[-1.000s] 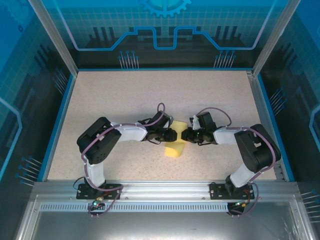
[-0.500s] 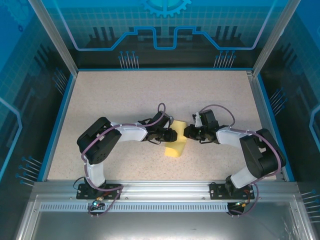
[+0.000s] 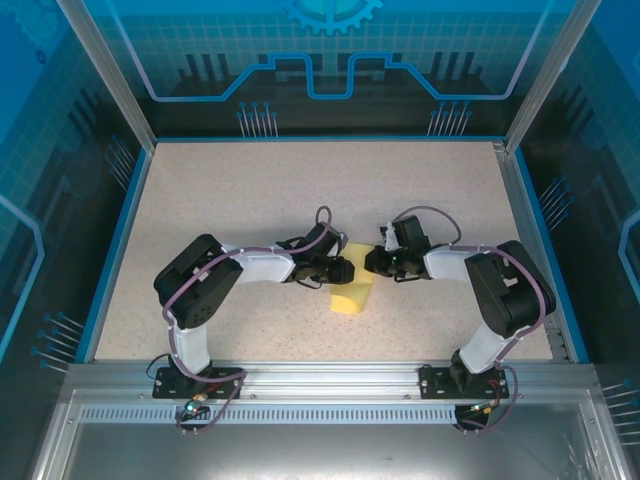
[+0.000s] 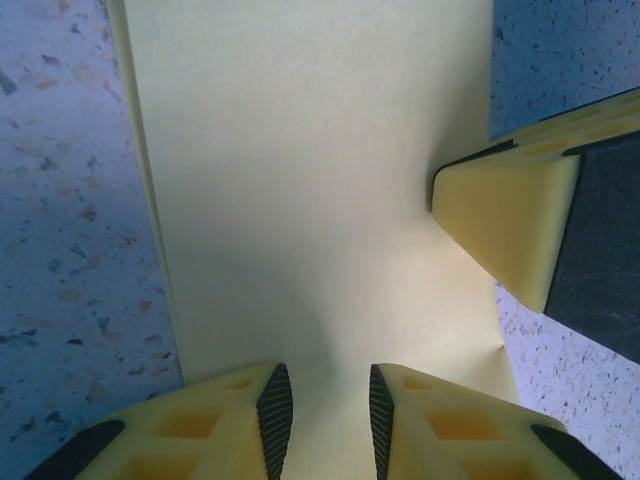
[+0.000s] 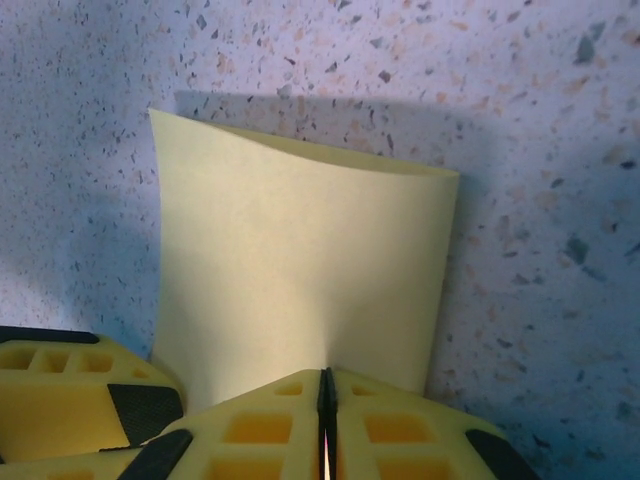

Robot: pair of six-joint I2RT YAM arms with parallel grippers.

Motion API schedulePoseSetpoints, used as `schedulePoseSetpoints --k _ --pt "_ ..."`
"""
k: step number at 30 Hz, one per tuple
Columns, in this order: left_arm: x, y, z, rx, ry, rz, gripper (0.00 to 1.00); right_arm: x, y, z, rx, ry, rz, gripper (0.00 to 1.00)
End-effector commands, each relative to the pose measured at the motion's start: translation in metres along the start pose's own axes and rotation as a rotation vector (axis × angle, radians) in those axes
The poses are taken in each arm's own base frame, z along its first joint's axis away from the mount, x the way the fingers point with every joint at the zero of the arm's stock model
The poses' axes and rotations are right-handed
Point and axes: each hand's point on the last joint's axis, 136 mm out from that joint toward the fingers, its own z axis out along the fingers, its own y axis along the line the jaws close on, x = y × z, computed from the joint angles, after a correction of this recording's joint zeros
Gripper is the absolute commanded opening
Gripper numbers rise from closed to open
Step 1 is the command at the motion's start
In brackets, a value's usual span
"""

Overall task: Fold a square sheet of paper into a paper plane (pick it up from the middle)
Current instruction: Fold the square sheet of paper in half at the center of the table.

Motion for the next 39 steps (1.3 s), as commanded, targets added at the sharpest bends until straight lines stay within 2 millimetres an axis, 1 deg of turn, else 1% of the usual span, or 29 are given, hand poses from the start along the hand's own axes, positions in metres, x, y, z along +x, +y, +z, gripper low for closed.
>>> schedulePoseSetpoints --k 1,10,14,18,20,22,24,25,28,30,32,35,39 --pt "0.058 0.072 0.011 -0.254 0.173 -0.022 0.33 -0.006 -0.024 -0.001 0.107 -0.007 -0.001 0.10" --pt "0.060 0.077 0.009 -0.285 0.180 -0.011 0.33 -0.023 -0.036 -0.006 0.161 -0.037 0.020 0.12" --pt "0.059 0.077 0.008 -0.285 0.179 -0.009 0.33 -0.031 -0.033 -0.008 0.158 -0.053 0.016 0.12" --pt "0.058 0.076 0.008 -0.283 0.177 -0.006 0.33 -0.039 -0.025 -0.008 0.126 -0.069 0.009 0.12" --pt "0.059 0.076 0.007 -0.285 0.179 -0.003 0.33 -0.041 -0.026 -0.009 0.139 -0.067 0.010 0.12" --pt "0.059 0.076 0.006 -0.283 0.178 -0.005 0.33 -0.043 -0.028 -0.013 0.167 -0.076 0.003 0.12" --pt "0.060 0.077 0.006 -0.284 0.179 -0.003 0.33 -0.046 -0.022 -0.021 0.159 -0.093 -0.013 0.12" --pt "0.061 0.077 0.006 -0.285 0.182 -0.003 0.33 -0.045 -0.018 -0.023 0.145 -0.094 -0.020 0.12" --pt "0.059 0.076 0.006 -0.278 0.177 -0.006 0.33 -0.038 0.007 -0.030 0.078 -0.082 -0.061 0.12" --pt "0.059 0.075 0.006 -0.276 0.177 -0.006 0.33 -0.027 0.021 -0.030 0.026 -0.064 -0.061 0.12" --pt "0.058 0.074 0.007 -0.272 0.176 -0.007 0.33 -0.016 0.029 -0.027 0.003 -0.046 -0.059 0.12" --pt "0.058 0.074 0.008 -0.270 0.179 -0.009 0.33 -0.007 0.029 -0.017 0.002 -0.027 -0.054 0.12" --pt "0.059 0.073 0.008 -0.268 0.183 -0.007 0.33 -0.010 0.024 -0.003 0.012 -0.018 -0.050 0.12"
